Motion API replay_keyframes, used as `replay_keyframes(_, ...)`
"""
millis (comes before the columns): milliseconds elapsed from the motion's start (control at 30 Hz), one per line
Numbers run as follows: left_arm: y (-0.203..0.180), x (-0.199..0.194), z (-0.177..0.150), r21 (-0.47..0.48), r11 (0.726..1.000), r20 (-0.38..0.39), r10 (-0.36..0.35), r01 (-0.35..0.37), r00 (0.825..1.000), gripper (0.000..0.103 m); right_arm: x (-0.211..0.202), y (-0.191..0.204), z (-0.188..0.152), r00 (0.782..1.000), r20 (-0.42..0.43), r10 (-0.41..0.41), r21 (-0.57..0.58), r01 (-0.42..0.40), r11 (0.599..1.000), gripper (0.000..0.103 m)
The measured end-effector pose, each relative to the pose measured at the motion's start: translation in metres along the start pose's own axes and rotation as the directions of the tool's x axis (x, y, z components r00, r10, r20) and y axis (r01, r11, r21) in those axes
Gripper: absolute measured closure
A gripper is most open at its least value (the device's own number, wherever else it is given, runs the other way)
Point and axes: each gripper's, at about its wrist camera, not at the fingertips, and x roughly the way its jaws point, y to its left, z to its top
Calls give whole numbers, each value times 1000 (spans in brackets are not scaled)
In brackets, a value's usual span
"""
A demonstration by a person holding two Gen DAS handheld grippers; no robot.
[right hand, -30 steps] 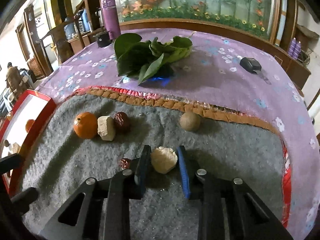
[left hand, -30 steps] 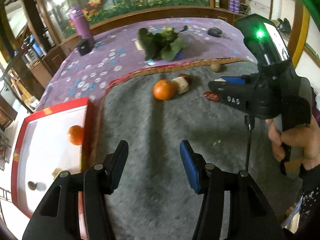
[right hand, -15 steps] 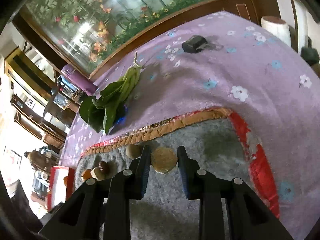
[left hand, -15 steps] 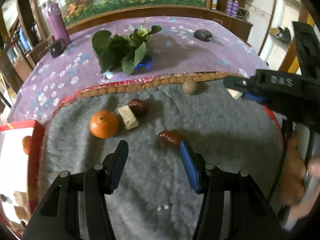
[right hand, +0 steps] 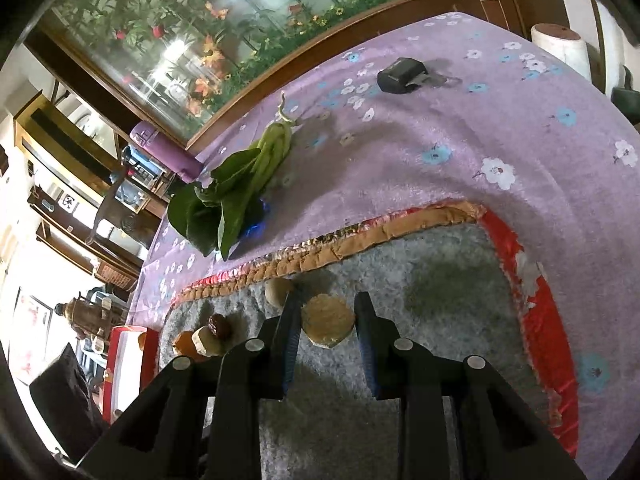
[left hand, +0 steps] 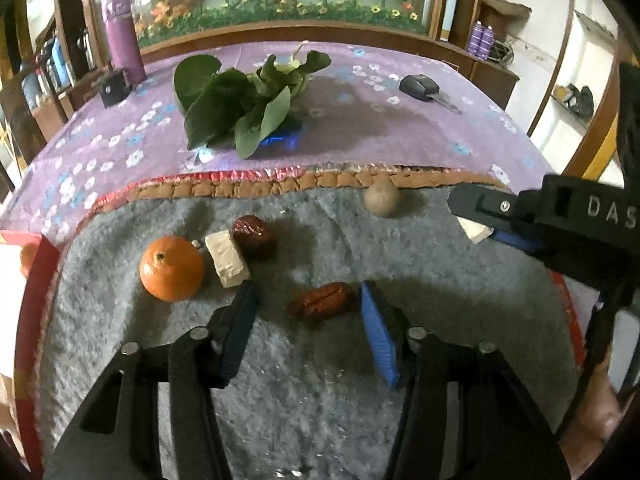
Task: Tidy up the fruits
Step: 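Close the left tool on a red date while the right tool grips a golden hexagonal cake, then carry the date and cake over the white tray and open both tools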
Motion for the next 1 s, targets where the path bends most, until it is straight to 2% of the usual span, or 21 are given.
replay_keyframes(33,0,-1,-1,13,1000,3,-4,4,1000,66,0,0,0,1000,-1,-1,3,1,1000,75)
replay_keyframes(100,0,-3,0,27,999,4,-21,21,1000,73,1,0,0,1000,-3,-3,6,3,1000,75)
replay_keyframes(267,-2,-6,-4,61,997,8,-39,39,999,73,2,0,-1,1000,-2,-9,3,9,1000,75)
replay_keyframes(500,5,-25,-12,30,998,16,-59,58,998,73,-1,2,0,1000,24,8,-21,-7,1000,75)
replay_keyframes(667,29,-63,-27,-8,1000,85,-2,2,996,73,-2,7,-1,999,42,18,-50,-16,999,75)
replay_keyframes(733,43,-83,-33,-31,999,127,46,-43,991,73,-2,12,-3,998,59,19,-77,-14,997,76)
replay_keyframes(867,76,-114,-45,-84,987,183,147,-134,972,73,-3,18,-7,996,92,13,-118,-2,993,76)
replay_keyframes(1000,111,-141,-54,-135,968,225,236,-210,945,73,-9,27,-12,988,156,-6,-169,33,985,76)
